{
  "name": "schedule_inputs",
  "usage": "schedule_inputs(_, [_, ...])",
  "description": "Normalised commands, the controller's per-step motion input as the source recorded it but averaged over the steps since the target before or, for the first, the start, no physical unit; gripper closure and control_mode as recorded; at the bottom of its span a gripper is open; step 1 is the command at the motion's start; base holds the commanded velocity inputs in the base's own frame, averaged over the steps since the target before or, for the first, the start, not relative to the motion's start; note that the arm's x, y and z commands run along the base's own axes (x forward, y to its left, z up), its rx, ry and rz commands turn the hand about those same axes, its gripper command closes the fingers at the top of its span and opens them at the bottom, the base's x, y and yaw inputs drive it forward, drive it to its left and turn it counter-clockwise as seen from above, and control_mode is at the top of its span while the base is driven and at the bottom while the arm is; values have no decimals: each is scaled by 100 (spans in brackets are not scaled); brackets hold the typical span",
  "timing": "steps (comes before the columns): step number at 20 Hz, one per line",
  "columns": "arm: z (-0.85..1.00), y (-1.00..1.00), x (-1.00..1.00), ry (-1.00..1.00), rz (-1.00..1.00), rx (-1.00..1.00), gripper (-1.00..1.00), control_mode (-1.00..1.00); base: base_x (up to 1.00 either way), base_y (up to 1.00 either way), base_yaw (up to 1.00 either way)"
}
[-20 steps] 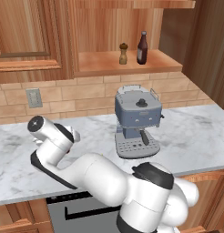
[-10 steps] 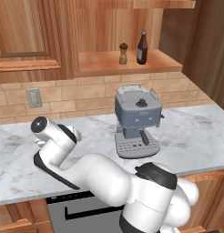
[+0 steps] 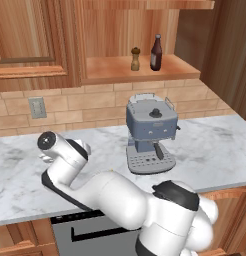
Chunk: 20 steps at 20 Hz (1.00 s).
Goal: There are various items on the counter. Only move the condiments/shakers into the cabinet.
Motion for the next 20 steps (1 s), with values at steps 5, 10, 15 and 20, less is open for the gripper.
schedule_inputs(5, [0,-23,-5,-7,0,1,-100,-100,0,0,0])
schedule_inputs(10, [0,-4,0,0,0,0,-100,-100,0,0,0])
schedule_inputs(15, [0,0,3,5,1,2,-100,-100,0,0,0])
schedule_inputs(20, [0,0,7,2,3,3,-100,-100,0,0,0])
